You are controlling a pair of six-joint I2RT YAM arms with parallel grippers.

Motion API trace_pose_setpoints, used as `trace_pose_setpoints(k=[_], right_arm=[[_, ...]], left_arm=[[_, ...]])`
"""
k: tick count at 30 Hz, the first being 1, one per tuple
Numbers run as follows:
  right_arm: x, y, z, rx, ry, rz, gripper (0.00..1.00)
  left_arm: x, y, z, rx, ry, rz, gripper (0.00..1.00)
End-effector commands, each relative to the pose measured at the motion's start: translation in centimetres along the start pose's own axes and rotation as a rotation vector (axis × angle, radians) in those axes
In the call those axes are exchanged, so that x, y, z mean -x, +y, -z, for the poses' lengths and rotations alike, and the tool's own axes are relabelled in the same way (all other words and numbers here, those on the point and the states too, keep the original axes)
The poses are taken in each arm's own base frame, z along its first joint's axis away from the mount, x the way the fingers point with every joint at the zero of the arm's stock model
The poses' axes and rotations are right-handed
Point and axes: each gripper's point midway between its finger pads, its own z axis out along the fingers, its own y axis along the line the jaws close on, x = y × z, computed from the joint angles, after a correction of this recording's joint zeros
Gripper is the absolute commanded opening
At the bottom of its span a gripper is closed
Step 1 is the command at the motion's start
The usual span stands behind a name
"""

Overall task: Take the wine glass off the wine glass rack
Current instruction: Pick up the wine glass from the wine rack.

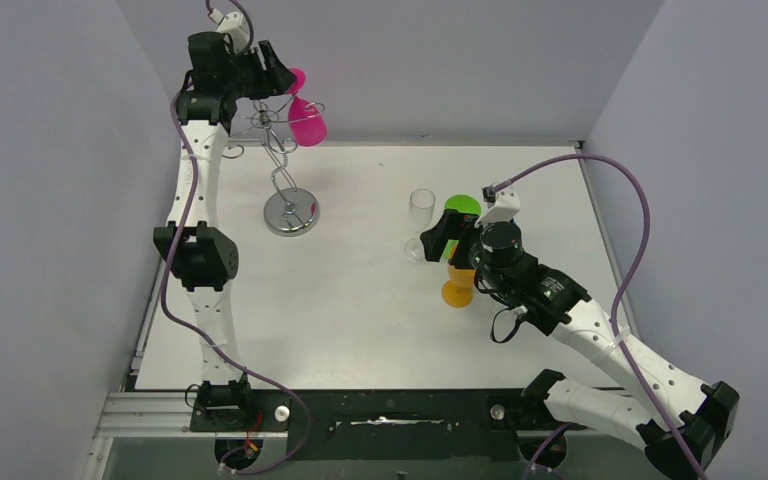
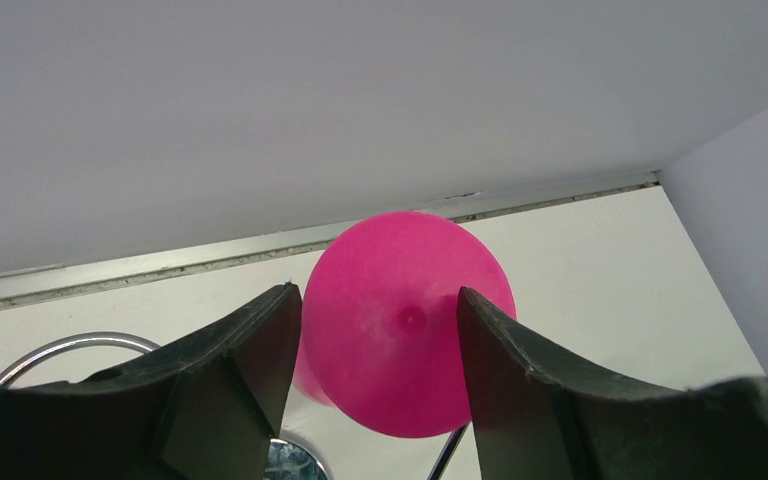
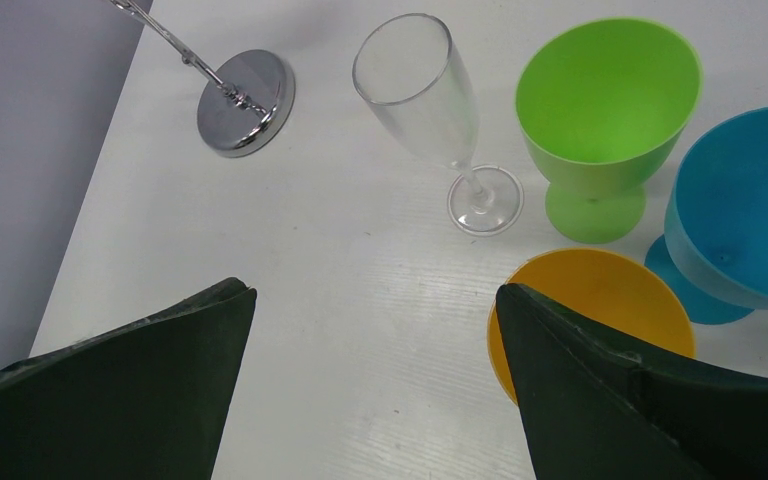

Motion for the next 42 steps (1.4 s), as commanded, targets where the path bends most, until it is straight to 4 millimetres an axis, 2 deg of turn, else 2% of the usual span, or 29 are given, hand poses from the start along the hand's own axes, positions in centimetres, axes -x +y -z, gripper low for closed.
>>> trace_pose_setpoints(k=[1,4,7,17,20,22,31,42], right_arm=[[2.5,1.7,0.3,0.046,-0.067,-0.032,0.96],[2.5,1.6,0.3,0.045,-0.067,-0.029,0.96],[2.5,1.6,0.3,0.046,-0.067,-0.029,0.96],[2.4,1.5,0.4,0.039,-0.065,-0.031,0.96],[2.4,1.5,0.4,0.040,-0.065,-0.033,0.96],[2.4,1.4,0.4,0.038,-0.066,-0.034,0.96],[2.3,1.4,0.4,0.038,-0.063,-0.034,0.96],[2.1,1.5,0.1,0.033,-0.055,-0.040,0.96]], left_arm=[[-0.4,-0.3,1.3,0.024,0.041,0.045,0.58],[-0.4,-0.7,1.3,0.004,0.043,0.067,0.52],[-0.1,-1.0,1.3,-0.009,0.031,0.096,0.39],[3.2,-2.5,2.2,-0.045,-0.086,0.207,0.07],[4.2,-3.3,2.8,-0.084,-0.118,0.244,0.01],[4.6,-4.0,3.3,-0.127,-0.124,0.269,0.00],[3.8,-6.2,3.8,-0.304,-0.057,0.372,0.00],[3.2,-6.5,5.1,-0.427,0.025,0.437,0.00]])
